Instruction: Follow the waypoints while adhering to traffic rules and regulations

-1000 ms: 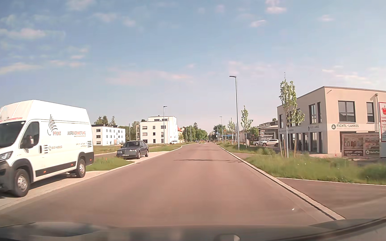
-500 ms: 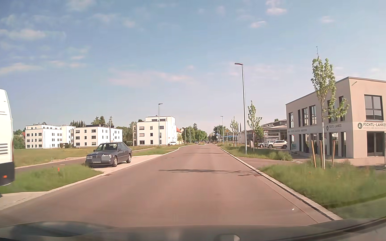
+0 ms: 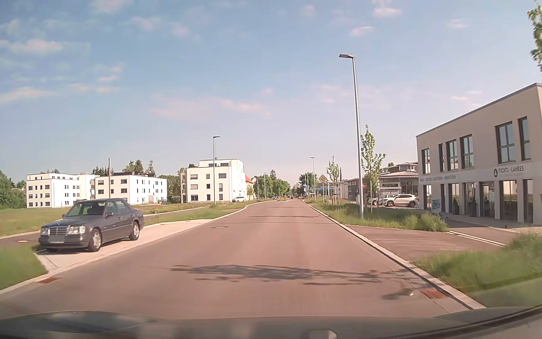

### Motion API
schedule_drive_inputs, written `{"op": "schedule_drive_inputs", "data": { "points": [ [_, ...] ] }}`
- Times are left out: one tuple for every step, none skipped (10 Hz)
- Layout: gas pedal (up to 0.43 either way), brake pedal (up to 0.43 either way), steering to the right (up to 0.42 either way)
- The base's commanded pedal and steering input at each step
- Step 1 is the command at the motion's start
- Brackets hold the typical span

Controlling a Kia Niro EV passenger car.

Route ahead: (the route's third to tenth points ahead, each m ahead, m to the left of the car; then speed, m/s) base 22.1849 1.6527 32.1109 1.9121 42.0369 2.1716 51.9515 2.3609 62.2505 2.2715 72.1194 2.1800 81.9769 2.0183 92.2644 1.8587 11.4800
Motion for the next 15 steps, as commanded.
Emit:
{"op": "schedule_drive_inputs", "data": {
  "points": [
    [0.118,0.000,0.000],
    [0.118,0.000,0.000],
    [0.118,0.000,0.000],
    [0.118,0.000,0.000],
    [0.118,0.000,0.000],
    [0.110,0.000,0.000],
    [0.098,0.000,0.000],
    [0.098,0.000,0.000],
    [0.098,0.000,0.000],
    [0.098,0.000,0.000],
    [0.098,0.000,0.000],
    [0.098,0.000,0.000],
    [0.098,0.000,0.000],
    [0.098,0.000,0.000],
    [0.098,0.000,0.000]
  ]
}}
